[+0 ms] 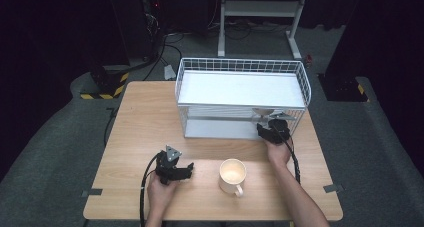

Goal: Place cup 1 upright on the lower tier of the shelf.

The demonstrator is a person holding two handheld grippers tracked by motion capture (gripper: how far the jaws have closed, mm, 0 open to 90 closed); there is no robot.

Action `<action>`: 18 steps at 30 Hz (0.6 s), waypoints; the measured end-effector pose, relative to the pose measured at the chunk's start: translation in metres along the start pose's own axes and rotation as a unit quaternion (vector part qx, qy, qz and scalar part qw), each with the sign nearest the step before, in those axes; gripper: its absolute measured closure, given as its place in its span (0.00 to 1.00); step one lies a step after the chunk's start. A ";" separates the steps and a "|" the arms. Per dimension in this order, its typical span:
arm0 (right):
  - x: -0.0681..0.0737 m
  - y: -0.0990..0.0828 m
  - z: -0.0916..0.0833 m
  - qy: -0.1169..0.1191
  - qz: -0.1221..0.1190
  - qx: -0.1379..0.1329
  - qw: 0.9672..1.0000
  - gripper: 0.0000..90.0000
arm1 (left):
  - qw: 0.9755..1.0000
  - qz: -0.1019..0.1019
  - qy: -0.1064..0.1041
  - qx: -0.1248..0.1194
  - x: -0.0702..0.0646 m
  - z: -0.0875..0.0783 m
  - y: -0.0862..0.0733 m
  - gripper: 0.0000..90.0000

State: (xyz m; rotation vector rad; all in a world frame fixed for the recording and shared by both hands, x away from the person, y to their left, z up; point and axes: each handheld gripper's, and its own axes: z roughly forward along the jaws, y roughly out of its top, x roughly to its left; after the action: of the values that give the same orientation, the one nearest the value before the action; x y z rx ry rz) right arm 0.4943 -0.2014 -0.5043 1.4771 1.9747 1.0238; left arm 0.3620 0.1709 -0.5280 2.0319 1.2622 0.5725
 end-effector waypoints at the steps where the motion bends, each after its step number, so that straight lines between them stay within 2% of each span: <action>1: 0.001 0.000 -0.001 0.001 0.002 0.002 1.000 0.47 | 1.000 0.000 0.000 0.000 0.000 0.000 0.000 0.17; 9: -0.002 -0.002 -0.010 0.017 -0.001 -0.008 1.000 0.38 | 1.000 0.000 0.000 0.000 0.000 0.000 0.000 0.17; 10: -0.003 -0.003 -0.011 0.016 -0.011 -0.013 1.000 0.38 | 1.000 0.000 0.000 0.000 0.000 0.000 0.000 0.17; 18: -0.006 -0.004 -0.021 0.022 -0.009 -0.016 1.000 0.37 | 1.000 0.000 0.000 0.000 0.000 0.000 0.000 0.17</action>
State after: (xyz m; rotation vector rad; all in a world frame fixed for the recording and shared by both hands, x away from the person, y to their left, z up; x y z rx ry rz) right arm 0.4784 -0.2132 -0.4945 1.4290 1.9895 1.0827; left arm 0.3620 0.1709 -0.5280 2.0320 1.2622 0.5725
